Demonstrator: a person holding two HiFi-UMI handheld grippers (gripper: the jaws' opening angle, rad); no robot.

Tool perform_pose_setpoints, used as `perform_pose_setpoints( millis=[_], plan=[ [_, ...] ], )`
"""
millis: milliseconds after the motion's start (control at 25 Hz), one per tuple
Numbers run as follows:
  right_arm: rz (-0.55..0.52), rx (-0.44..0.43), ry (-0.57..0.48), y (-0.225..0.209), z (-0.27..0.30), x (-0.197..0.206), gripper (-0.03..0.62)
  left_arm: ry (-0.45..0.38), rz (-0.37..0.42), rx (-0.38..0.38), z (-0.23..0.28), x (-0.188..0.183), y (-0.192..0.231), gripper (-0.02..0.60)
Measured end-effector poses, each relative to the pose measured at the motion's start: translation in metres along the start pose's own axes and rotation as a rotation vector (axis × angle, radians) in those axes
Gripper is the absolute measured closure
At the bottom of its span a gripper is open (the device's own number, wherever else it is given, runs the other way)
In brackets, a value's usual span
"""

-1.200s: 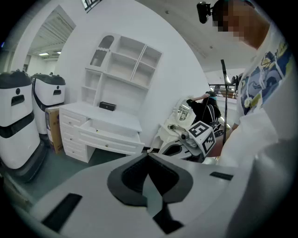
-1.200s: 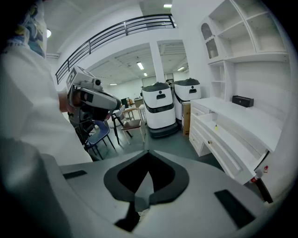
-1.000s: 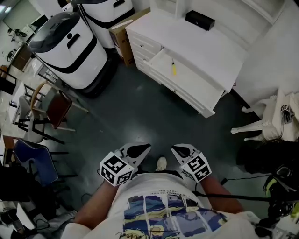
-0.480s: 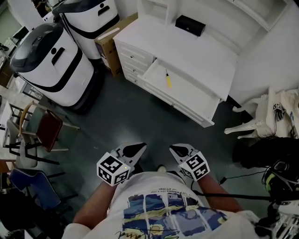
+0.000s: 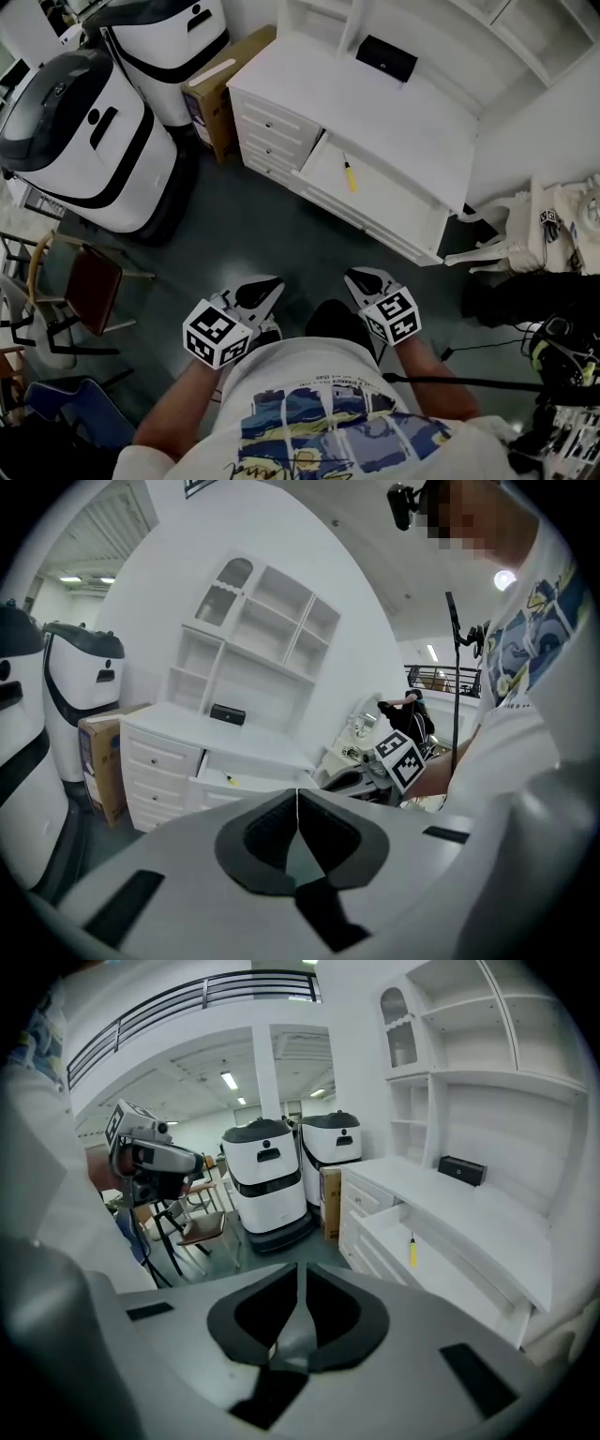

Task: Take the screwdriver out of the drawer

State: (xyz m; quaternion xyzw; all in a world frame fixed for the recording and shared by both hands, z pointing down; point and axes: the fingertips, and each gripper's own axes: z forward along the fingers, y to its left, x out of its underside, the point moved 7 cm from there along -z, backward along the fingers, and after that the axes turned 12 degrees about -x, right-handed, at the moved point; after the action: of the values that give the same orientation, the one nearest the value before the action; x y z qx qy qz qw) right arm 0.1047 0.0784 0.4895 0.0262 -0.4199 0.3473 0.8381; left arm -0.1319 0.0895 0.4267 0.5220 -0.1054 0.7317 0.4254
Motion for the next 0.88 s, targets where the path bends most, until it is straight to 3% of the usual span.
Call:
perform_pose_setpoints(
  millis=[120,240,560,880],
  plan=[
    [0.006,0.035,0.011,-0.018,0.006,-0.01,0.555,-0.015,-0.027,-0.011,0.0,-0.004,0.017,0.566],
    [0.019,0.073,0.011,-0.056,0.014,-0.019,0.461,-0.01,-0.045,-0.027,0.012,-0.008,0.03,0.566],
    [0.04,0.135,0.056,-0.196,0.061,-0.039,0.467,0.017,-0.034,-0.106,0.053,-0.05,0.052,0.566],
    [0.112,0.115,0.19,-0.313,0.132,-0.011,0.465,0.034,-0.054,-0.215,0.1,-0.091,0.07,0.56]
  ],
)
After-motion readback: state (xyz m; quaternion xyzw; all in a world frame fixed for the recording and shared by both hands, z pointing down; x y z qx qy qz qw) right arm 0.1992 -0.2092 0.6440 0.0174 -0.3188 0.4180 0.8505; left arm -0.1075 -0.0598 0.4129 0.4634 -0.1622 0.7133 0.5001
